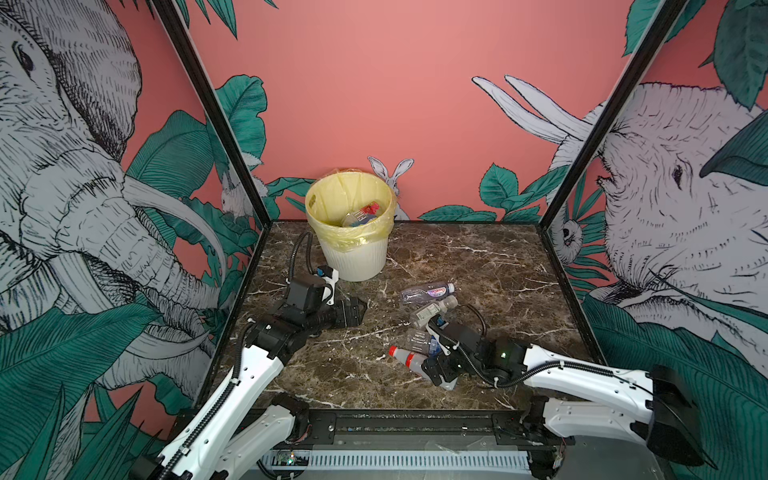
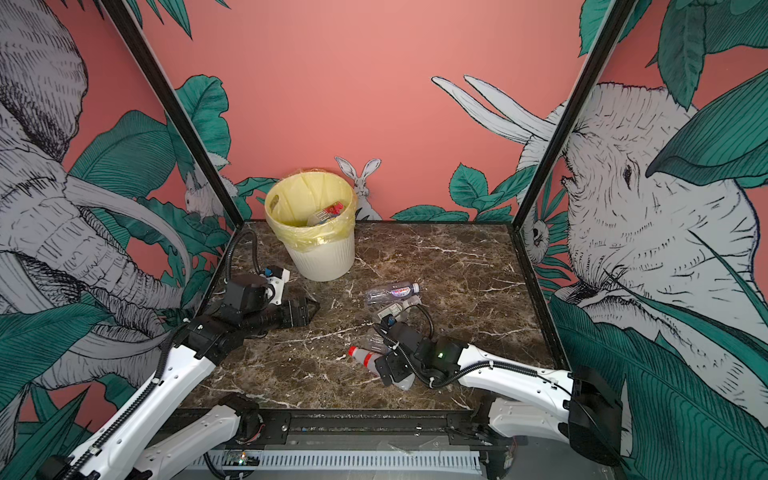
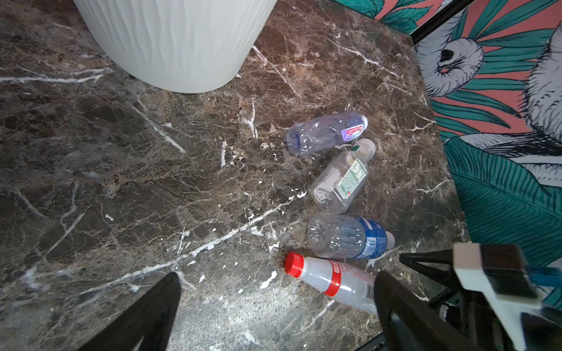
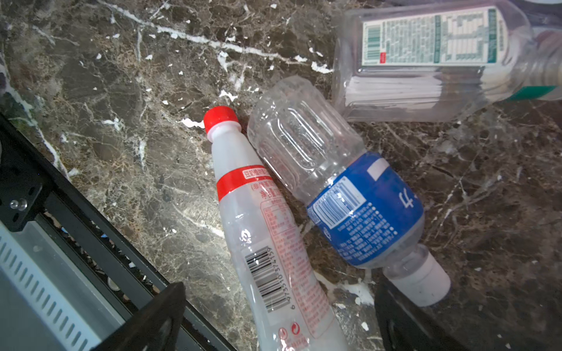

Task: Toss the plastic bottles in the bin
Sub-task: 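Withdraw the left arm while the right gripper reaches to the red-capped bottle, then close the right gripper on the red-capped bottle and lift it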

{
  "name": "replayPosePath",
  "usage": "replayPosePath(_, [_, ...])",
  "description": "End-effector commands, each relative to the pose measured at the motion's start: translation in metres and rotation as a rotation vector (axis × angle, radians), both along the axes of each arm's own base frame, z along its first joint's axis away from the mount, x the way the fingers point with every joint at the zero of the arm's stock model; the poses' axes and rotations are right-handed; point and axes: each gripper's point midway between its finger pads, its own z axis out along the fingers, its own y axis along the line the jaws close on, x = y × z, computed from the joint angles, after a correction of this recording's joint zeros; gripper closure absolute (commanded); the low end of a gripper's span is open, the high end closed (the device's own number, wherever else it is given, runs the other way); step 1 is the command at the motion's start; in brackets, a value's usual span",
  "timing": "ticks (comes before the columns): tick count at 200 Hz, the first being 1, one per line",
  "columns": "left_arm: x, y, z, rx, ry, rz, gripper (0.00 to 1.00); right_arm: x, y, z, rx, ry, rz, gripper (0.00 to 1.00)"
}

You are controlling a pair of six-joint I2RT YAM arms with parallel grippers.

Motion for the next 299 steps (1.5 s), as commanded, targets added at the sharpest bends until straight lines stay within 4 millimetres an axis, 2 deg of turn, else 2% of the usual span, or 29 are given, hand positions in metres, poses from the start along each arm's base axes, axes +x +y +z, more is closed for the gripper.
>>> replayPosePath(1, [0.006,0.002,-0.008,0.006,-0.012,0.025,0.01,0.006,0.02,0.023,0.075,-0.025,0.005,0.04])
replayPosePath(51, [0.003,0.001,-0.032,0.024,0.078,0.031,0.01,0.011,0.033,0.024,0.001,-0.001,0.042,0.06])
replayPosePath(78, [0.001,0.011,-0.034,0.046,0.052,0.068,0.01,0.012,0.043,0.025,0.011,0.015,0.052,0.09])
replayPosePath(101, [0.001,0.017,-0.033,0.068,0.033,0.086,0.01,0.01,0.055,0.016,0.031,0.048,0.058,0.11])
replayPosePath(161, [0.003,0.018,-0.043,0.087,0.049,0.094,0.01,0.008,0.081,0.0,0.014,0.079,0.075,0.16])
replayPosePath(249, [-0.006,0.021,-0.052,0.079,0.059,0.092,0.01,0.017,0.092,-0.022,-0.054,0.087,0.067,0.2])
replayPosePath(253, [-0.007,0.021,-0.052,0.08,0.059,0.093,0.01,0.017,0.092,-0.032,-0.078,0.096,0.065,0.2])
replayPosePath(299, [-0.009,0.023,-0.057,0.088,0.069,0.093,0.01,0.02,0.098,-0.044,-0.111,0.104,0.075,0.23])
